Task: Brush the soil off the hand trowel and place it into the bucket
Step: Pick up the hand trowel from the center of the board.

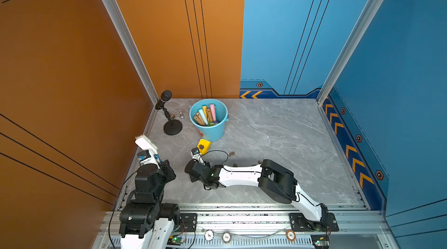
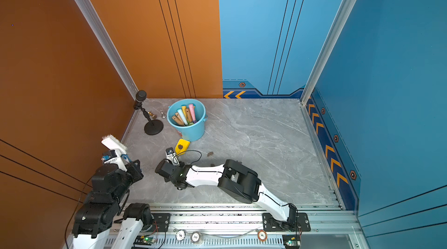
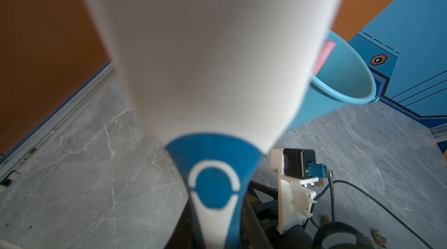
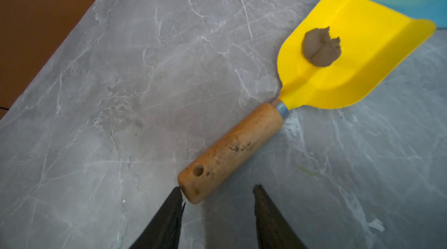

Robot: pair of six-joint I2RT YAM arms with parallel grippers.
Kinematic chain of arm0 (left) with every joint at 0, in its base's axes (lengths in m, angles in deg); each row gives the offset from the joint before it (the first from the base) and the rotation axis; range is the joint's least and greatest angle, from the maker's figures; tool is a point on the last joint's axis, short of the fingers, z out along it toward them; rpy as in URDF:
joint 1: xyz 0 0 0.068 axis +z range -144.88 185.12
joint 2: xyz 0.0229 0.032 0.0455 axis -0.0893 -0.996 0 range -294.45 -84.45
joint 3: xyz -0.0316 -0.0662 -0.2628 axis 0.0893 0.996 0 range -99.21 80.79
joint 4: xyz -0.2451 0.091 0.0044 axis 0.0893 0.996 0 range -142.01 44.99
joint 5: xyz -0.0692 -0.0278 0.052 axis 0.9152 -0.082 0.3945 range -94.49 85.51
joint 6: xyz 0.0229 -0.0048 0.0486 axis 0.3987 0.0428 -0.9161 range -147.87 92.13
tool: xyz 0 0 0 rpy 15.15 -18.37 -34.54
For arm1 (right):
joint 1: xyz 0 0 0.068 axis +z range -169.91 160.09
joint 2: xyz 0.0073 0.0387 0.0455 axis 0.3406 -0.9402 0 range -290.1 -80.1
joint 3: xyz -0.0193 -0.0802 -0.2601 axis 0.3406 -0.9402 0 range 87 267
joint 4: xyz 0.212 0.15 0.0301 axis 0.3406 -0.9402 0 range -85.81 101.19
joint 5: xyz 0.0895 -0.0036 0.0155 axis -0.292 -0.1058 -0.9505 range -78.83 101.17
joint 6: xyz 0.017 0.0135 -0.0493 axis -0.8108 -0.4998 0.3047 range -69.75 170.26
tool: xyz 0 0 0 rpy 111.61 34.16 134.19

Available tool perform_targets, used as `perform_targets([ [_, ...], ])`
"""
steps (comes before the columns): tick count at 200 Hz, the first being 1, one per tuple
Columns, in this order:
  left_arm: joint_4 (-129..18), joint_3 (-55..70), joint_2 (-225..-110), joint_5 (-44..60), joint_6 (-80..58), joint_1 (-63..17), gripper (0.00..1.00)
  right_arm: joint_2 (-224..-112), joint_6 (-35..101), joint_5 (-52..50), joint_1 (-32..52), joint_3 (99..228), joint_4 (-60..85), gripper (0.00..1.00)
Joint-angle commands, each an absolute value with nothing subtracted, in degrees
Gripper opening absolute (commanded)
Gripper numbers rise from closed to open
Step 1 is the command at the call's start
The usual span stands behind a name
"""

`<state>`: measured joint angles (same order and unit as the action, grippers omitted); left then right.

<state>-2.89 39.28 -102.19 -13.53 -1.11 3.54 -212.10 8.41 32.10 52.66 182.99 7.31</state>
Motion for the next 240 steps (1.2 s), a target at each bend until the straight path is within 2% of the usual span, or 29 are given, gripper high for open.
perform_targets([
  [1,-3.75,39.48,-101.25,-14.35,-2.12,3.01,0.0,-209.98,4.99,36.59,53.16,180.52,9.8,0.53],
  [21,-3.7,39.53,-100.71,-14.26,-2.17,3.15,0.0,-209.66,4.56,37.28,53.25,180.28,10.91,0.54],
  [52,-3.76,39.66,-100.12,-14.02,-2.04,3.26,0.0,-215.01,2.76,36.41,52.82,188.28,4.94,0.54],
  [142,-3.71,39.61,-99.31,-13.97,-2.21,3.63,0.0,-218.61,2.19,39.79,52.79,192.14,-0.06,0.54],
  [197,-3.71,39.61,-99.12,-13.68,-2.29,3.78,0.0,-212.81,4.58,40.37,52.16,182.33,1.95,0.5],
  [240,-3.76,39.73,-99.16,-13.62,-2.21,3.97,0.0,-205.82,7.61,36.41,50.75,174.21,1.74,0.48],
])
